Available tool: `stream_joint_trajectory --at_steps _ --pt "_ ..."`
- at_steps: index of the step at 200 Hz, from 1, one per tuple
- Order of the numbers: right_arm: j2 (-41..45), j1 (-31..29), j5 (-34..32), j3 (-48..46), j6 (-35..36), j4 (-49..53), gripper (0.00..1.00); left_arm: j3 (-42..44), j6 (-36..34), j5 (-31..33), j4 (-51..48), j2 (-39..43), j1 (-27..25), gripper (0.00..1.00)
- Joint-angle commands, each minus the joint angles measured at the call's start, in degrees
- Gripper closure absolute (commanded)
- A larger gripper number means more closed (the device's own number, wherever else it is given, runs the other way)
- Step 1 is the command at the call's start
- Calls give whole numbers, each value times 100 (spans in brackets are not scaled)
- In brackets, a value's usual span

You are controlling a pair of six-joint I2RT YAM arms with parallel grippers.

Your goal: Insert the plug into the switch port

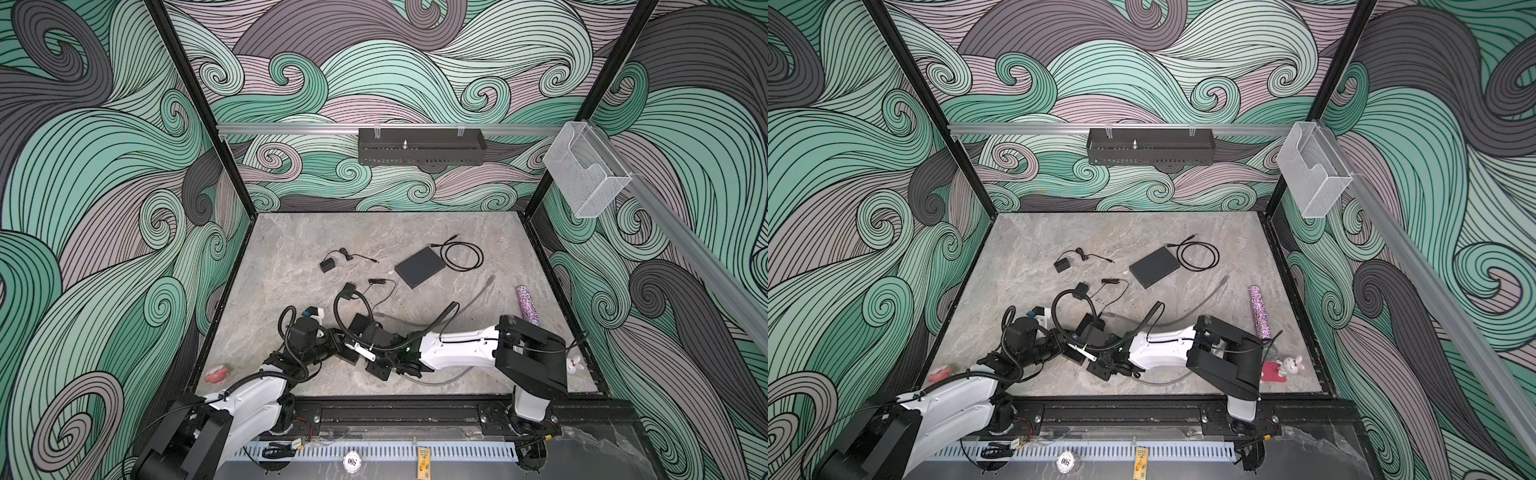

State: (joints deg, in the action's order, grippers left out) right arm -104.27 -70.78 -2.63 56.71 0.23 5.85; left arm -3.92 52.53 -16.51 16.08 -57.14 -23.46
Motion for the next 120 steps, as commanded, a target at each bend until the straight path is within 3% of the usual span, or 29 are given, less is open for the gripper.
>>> stream_joint_trajectory --at_steps 1,120 --pt "-155 44 125 642 109 -1736 100 287 165 -568 -1073 -205 -268 68" --pt "-442 196 318 1285 345 -1896 100 287 240 -572 -863 -340 -405 68"
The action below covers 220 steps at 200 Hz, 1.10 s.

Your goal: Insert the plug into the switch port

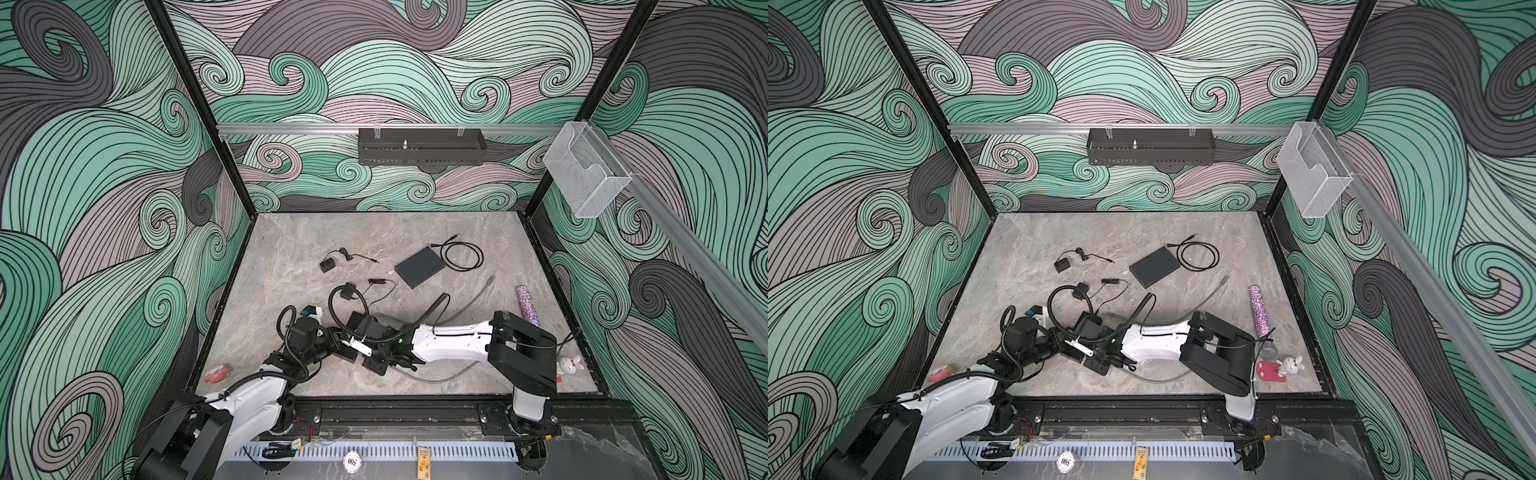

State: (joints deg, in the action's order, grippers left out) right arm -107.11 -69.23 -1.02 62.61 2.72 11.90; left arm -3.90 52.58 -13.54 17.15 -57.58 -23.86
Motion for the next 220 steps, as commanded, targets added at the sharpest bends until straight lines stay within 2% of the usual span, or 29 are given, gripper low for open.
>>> stream_joint_trajectory --at_steps 1,63,146,220 --pt "-160 46 169 697 96 -2505 100 285 235 -869 -968 -297 -370 68" --pt "-352 191 397 991 132 -2758 100 271 356 -808 -808 -323 -641 68" --pt "-402 434 1294 1238 219 -2834 100 184 420 -763 -449 -761 -936 69" --pt "276 438 744 35 -172 -2677 100 -230 145 -475 -1354 -346 -915 67"
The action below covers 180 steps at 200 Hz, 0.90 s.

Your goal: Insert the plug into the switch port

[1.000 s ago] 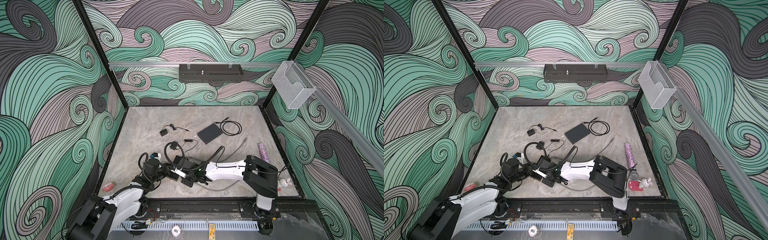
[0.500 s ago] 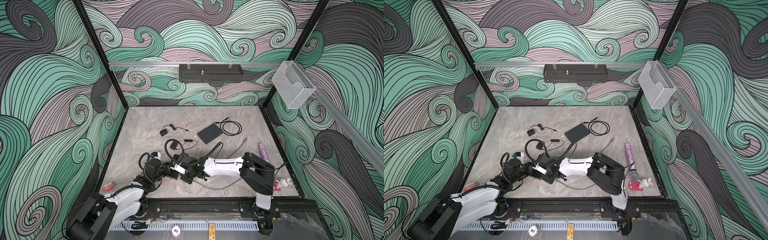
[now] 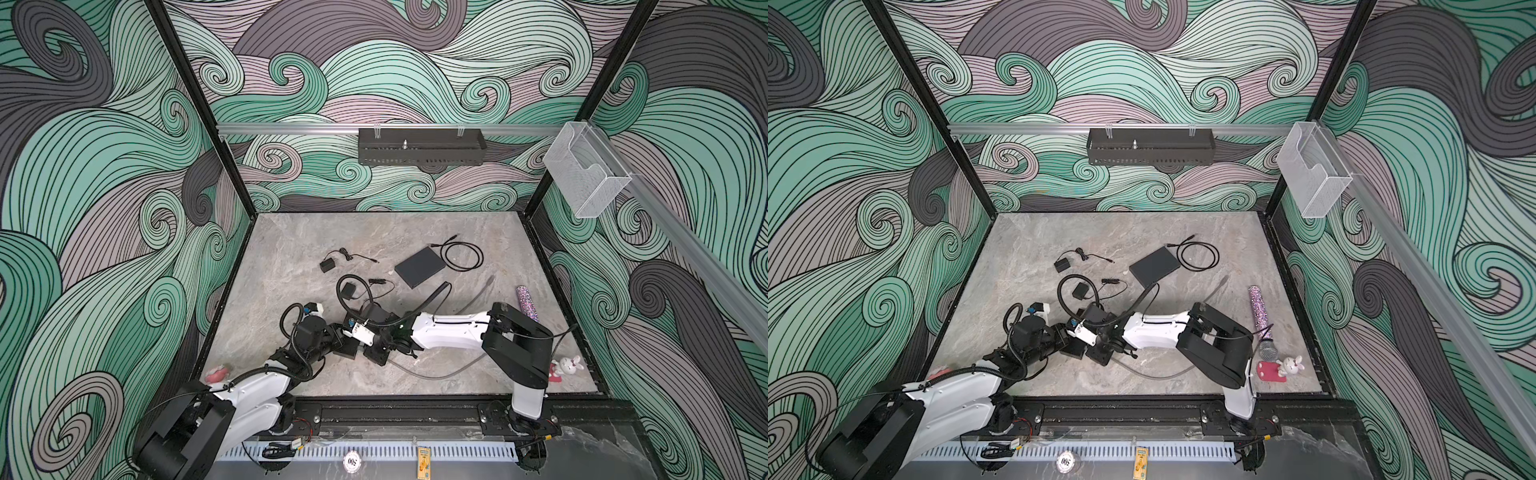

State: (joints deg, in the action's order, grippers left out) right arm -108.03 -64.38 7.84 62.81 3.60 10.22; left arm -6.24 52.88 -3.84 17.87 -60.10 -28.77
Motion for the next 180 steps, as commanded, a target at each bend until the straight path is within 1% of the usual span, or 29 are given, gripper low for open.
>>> stream_joint_trajectory --at_steps 1,25,41,56,65,78,82,90,111,128,153,180 --pt "378 -48 -146 5 -261 -2495 100 4 105 -1445 -1426 -97 -421 67" --pt "551 -106 -331 -259 -265 -2312 100 -119 13 -1426 -1440 -253 -390 67" --pt "673 -122 -371 -508 -280 -2375 100 -227 -36 -1554 -1363 -357 -342 66" --pt "779 -127 -452 -701 -314 -2375 100 -492 -155 -1590 -1615 -367 -294 63" --pt "837 -129 -497 -789 -356 -2350 100 -713 -265 -1551 -1895 -331 -259 57" --pt "903 -142 -590 -928 -419 -2332 100 -1096 -402 -1361 -2421 -239 -189 33" --pt "913 -146 -621 -952 -448 -2319 100 -1219 -441 -1287 -2608 -206 -161 29" --pt "945 -171 -672 -1015 -501 -2285 100 -1458 -528 -1190 -2912 -158 -92 26" --pt "990 -224 -749 -1130 -591 -2213 100 -1942 -692 -1098 -3529 -4 195 25" --pt "1029 -268 -768 -1250 -658 -2206 100 -2174 -810 -1130 -3822 168 401 25" --pt "1075 -308 -852 -1426 -734 -2176 100 -2255 -910 -1181 -4053 460 620 26" --pt "1023 -313 -889 -1599 -780 -2116 100 -2178 -874 -1154 -4104 806 680 26"
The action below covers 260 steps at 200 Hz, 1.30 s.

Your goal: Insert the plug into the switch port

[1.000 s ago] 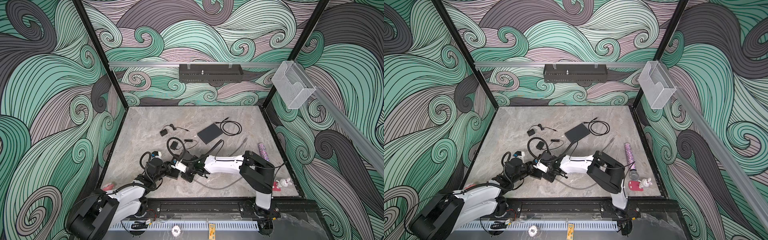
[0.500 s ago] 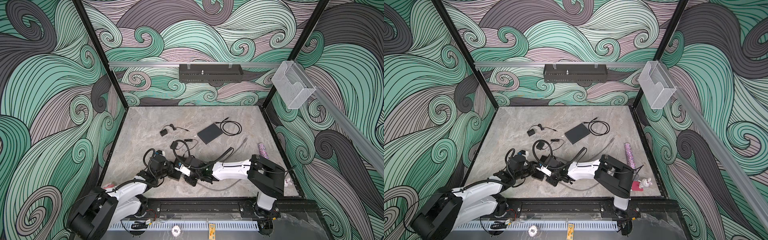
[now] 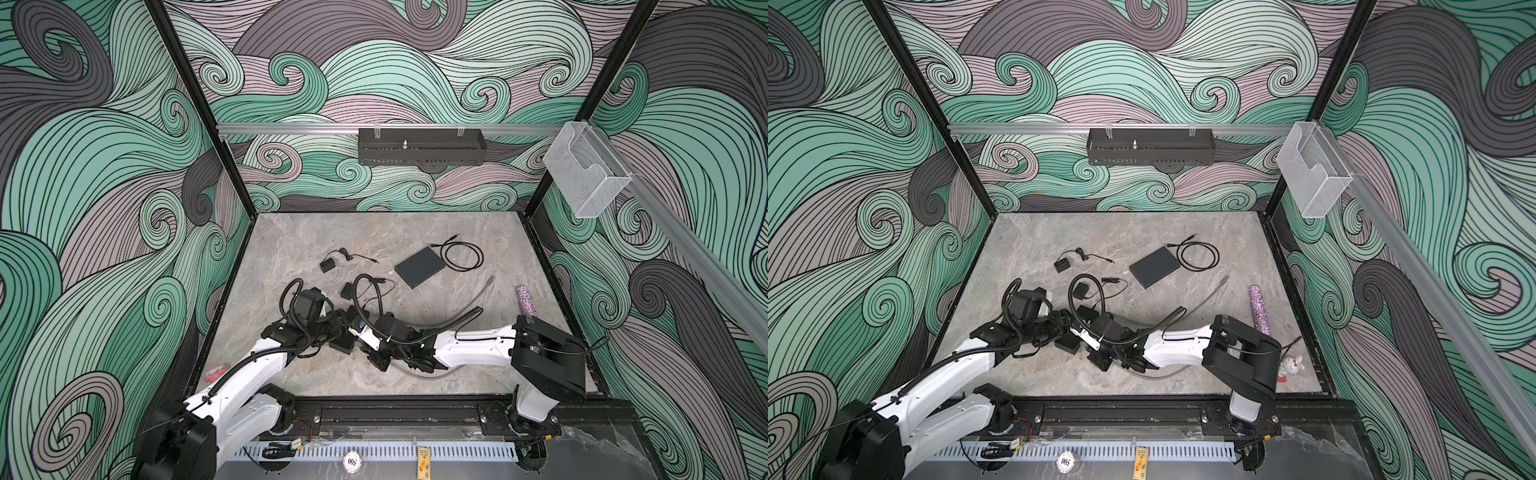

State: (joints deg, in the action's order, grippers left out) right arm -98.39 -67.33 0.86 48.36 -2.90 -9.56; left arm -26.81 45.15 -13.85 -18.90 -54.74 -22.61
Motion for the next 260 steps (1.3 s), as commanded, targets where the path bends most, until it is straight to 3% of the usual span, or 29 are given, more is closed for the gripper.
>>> stream_joint_trajectory --at_steps 1,130,190,217,236,260 --pt "58 -17 -192 -157 -132 -136 100 -122 -102 -153 -429 284 64 26" --pt "-226 -395 -35 -181 194 411 99 439 -198 -261 -160 1332 107 28" --pt "595 -354 -182 -232 633 1027 68 257 -442 -415 -8 1241 115 25" --pt "1197 75 107 -192 692 1483 64 -80 -554 -469 -41 1075 187 25" --pt "1574 714 739 -181 676 1656 63 -313 -616 -631 -52 967 317 25" --pt "1899 1497 1067 -168 628 1704 60 -681 -761 -830 -146 832 491 25"
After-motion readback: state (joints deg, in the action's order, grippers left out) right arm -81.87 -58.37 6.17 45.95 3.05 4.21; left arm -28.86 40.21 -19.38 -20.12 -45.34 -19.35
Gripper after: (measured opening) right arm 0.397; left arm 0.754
